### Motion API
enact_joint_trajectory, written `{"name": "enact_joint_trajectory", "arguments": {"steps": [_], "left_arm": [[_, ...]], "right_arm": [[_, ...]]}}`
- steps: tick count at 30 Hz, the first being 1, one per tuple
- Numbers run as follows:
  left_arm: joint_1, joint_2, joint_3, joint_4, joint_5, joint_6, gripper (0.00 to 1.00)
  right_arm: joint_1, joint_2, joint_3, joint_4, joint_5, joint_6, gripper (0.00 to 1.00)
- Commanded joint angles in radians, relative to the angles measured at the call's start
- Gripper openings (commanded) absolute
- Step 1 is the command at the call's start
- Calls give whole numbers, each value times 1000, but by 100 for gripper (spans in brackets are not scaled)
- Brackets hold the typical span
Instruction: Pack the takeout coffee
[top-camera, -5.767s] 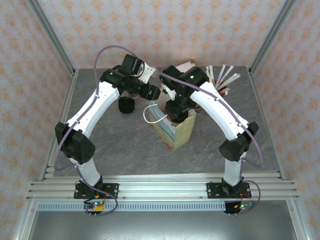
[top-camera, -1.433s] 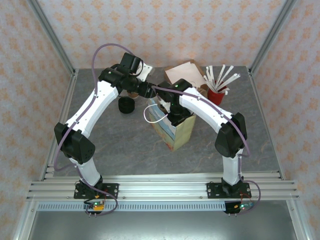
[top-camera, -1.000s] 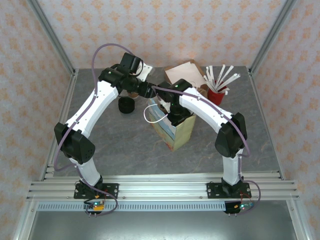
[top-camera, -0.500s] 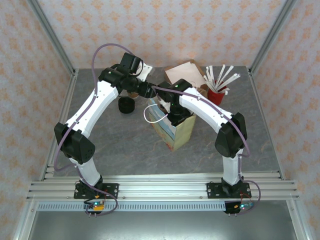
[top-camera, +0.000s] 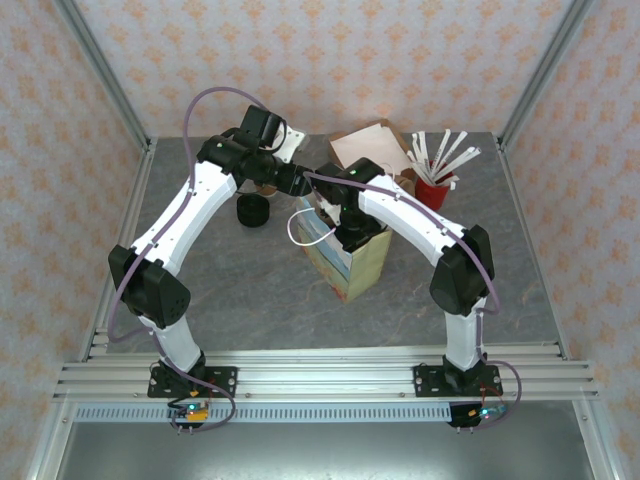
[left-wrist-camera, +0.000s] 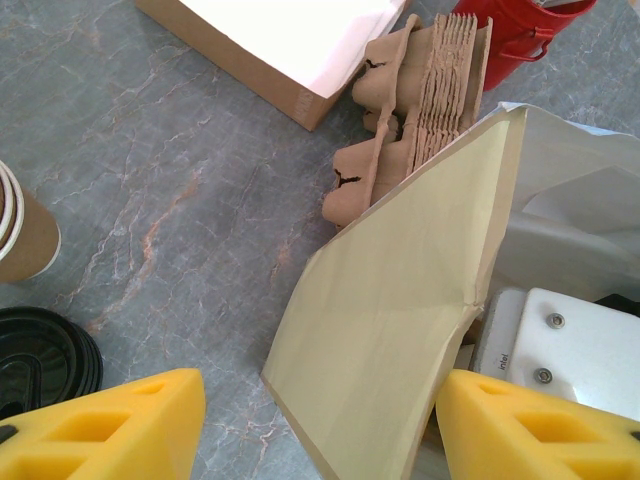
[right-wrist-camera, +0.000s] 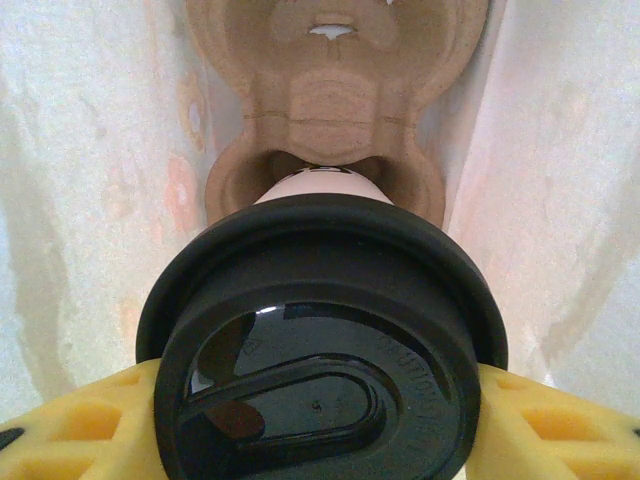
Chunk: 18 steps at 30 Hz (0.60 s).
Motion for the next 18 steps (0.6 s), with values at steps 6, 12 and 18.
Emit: {"name": "enact_joint_trajectory", "arguments": {"steps": [6,12,18], "left_arm": [[-4,-4,19,-13,10,-5,64],[-4,-6,13,-12,10,-5,64],[-5,-8,13,-13,7,-3,64]], "right_arm": [[-2,19,-24,15,26,-7,54],[-2,28,-26,19,29,-8,54],[-2,35,-33,28,28,-10,54]]}}
